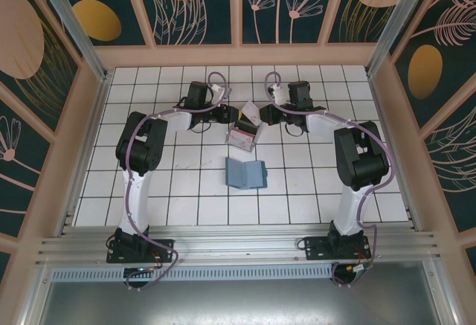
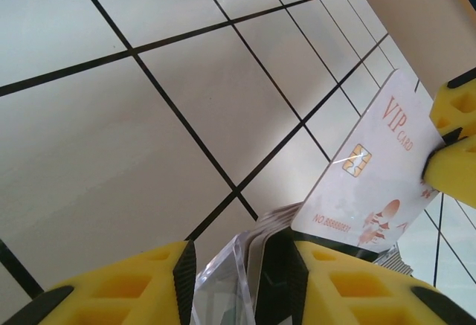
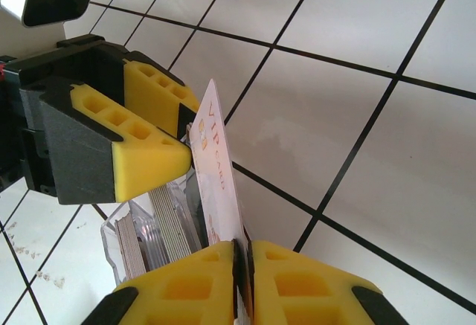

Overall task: Put the credit cards into the card holder
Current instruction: Pick up the credit card from the storage box.

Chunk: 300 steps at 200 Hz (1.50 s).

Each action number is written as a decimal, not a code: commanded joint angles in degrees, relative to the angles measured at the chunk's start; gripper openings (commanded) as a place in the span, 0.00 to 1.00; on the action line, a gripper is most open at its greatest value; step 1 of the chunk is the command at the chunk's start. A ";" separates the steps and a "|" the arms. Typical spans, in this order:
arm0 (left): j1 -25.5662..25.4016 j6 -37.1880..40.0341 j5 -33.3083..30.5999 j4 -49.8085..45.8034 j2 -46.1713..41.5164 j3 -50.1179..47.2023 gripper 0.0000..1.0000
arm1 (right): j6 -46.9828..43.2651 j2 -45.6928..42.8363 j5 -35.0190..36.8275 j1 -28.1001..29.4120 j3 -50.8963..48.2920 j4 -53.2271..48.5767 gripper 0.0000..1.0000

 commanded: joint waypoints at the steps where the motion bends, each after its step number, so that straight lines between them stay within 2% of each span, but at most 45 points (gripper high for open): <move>1: -0.03 1.02 -3.82 0.50 0.78 -2.28 0.39 | -1.02 -1.44 -1.92 0.16 -0.29 0.04 0.17; 41: -0.03 -1.66 -5.47 4.87 -1.39 -6.16 0.39 | -1.55 -1.32 -0.83 0.64 -0.37 -0.70 0.22; 91: -0.08 -2.93 -6.00 7.30 -3.07 -8.82 0.39 | -2.07 0.03 0.37 1.51 0.49 -1.87 0.24; 109: -0.04 -3.12 -5.99 7.57 -3.45 -9.04 0.39 | -1.73 0.09 0.45 1.56 0.49 -1.52 0.33; 139: -0.07 -3.47 -5.89 7.65 -3.26 -8.69 0.39 | -1.64 0.11 0.45 1.58 1.59 -2.09 0.39; 184: -0.03 -4.34 -5.55 8.36 -2.91 -8.52 0.39 | -0.73 0.00 -0.48 0.94 2.24 -2.34 0.40; 231: -0.03 -4.72 -5.49 8.57 -3.02 -8.34 0.39 | 2.32 -0.97 -4.96 -1.23 0.73 -1.29 0.40; 300: -0.03 -4.92 -5.49 8.44 -3.11 -7.99 0.39 | 0.85 0.69 -5.07 -1.17 -0.66 -3.14 0.42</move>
